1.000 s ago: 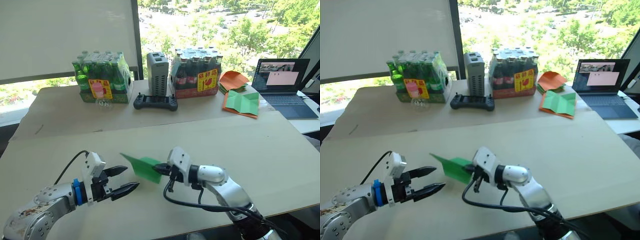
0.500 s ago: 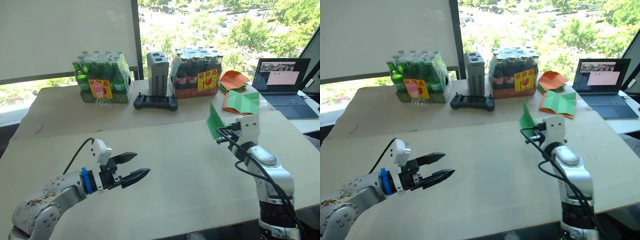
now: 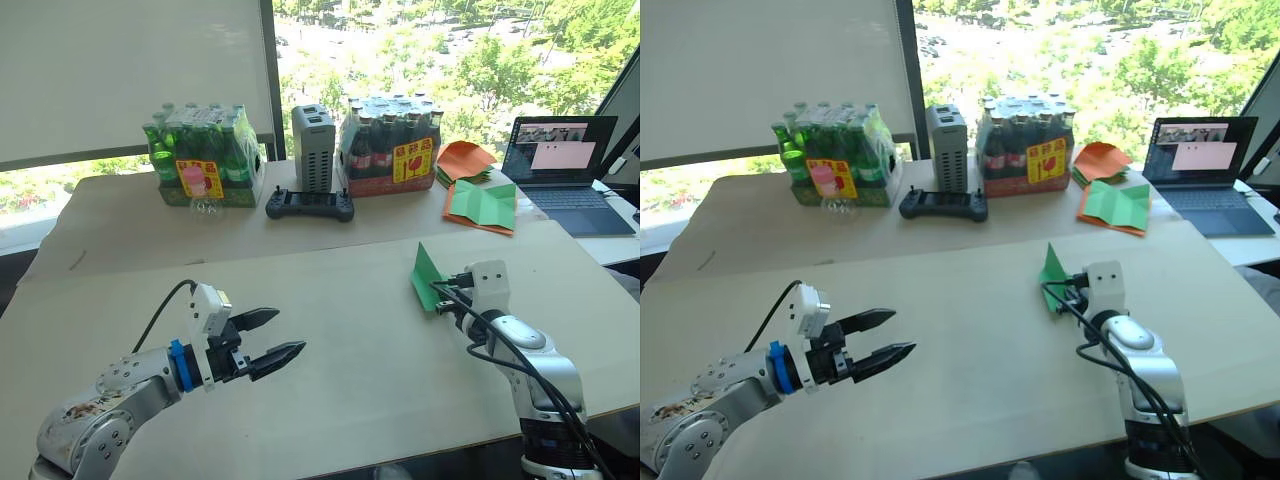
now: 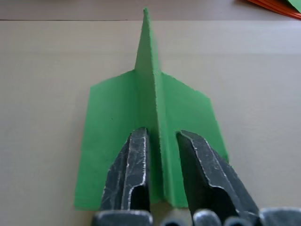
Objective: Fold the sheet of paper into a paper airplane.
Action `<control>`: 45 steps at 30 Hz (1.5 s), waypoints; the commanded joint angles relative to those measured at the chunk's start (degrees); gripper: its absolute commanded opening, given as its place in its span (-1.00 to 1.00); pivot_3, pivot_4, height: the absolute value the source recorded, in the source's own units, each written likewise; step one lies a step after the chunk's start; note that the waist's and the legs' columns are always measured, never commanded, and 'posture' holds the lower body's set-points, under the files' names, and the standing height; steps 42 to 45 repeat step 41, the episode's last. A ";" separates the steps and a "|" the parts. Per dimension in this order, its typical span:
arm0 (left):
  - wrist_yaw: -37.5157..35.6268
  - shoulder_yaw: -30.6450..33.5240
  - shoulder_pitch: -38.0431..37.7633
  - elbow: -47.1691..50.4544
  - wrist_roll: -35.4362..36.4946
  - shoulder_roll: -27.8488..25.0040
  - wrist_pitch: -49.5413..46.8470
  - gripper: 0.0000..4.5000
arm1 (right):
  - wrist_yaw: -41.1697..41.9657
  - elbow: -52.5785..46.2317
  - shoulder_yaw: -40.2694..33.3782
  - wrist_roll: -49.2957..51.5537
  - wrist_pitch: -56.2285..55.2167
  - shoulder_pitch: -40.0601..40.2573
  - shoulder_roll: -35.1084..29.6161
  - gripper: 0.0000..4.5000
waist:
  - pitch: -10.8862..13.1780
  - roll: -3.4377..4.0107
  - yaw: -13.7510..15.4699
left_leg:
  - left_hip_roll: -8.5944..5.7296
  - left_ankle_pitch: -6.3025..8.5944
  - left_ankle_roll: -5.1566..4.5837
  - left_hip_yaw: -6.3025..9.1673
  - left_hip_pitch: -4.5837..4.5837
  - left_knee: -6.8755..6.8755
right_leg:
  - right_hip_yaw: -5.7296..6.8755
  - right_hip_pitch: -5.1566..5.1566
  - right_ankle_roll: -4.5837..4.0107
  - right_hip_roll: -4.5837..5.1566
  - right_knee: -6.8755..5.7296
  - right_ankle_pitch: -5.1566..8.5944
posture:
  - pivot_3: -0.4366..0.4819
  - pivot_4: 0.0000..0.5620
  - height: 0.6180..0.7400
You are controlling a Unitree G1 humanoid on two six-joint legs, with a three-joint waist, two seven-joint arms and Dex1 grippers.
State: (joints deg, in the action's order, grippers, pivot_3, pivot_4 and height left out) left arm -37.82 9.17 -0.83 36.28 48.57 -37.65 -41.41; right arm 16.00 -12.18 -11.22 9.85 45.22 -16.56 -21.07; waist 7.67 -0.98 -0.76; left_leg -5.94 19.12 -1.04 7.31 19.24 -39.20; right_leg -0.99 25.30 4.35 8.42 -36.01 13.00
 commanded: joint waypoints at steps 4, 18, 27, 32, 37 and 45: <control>-0.92 0.73 0.41 1.46 0.20 -0.57 1.25 1.00 | 1.40 -5.79 -2.82 3.81 -2.60 -2.00 -0.59 0.49 | 0.00 0.01 0.00 | 0.00 0.00 0.00 0.00 0.01 0.00 | 0.00 0.00 0.00 0.00 0.00 0.00 | -0.05 -0.47 0.92; 11.35 9.94 -4.50 -10.37 -10.36 9.04 11.30 1.00 | 16.60 -16.66 12.07 9.13 -12.74 4.92 -2.92 0.98 | 0.00 -0.01 0.06 | -0.02 0.00 0.00 0.07 -0.01 0.00 | 0.10 -0.04 0.01 0.01 0.07 0.00 | -0.05 -0.47 0.92; 14.37 12.13 -7.78 -11.91 -13.67 12.91 15.18 1.00 | 15.69 -11.30 11.78 6.59 -20.06 8.95 -1.99 0.98 | 0.00 -0.01 0.45 | -0.02 0.00 0.00 0.07 -0.01 -0.02 | 0.11 -0.04 0.01 0.01 0.04 0.00 | -0.05 -0.47 0.92; 13.85 11.45 -7.68 -10.27 -13.70 13.09 15.09 1.00 | 16.00 -9.46 11.86 6.20 -21.35 8.58 -2.17 0.98 | 0.00 -0.01 0.43 | -0.01 0.00 0.00 0.07 -0.02 -0.03 | 0.11 -0.04 0.00 0.01 0.02 0.00 | -0.05 -0.47 0.92; 13.52 11.38 -7.45 -9.62 -13.68 12.85 14.88 1.00 | 15.75 -9.48 11.81 6.58 -20.82 8.86 -2.03 0.98 | 0.00 -0.01 0.41 | 0.00 0.00 0.00 0.07 -0.02 -0.03 | 0.11 -0.04 0.01 0.00 0.02 0.00 | -0.05 -0.47 0.92; 13.33 10.94 -7.09 -9.28 -13.72 12.53 14.33 1.00 | 15.79 -9.67 12.04 6.49 -20.60 9.04 -2.19 0.98 | 0.00 -0.01 0.44 | -0.01 0.00 0.00 0.07 -0.02 -0.03 | 0.11 -0.04 0.01 0.00 0.02 0.00 | -0.05 -0.47 0.92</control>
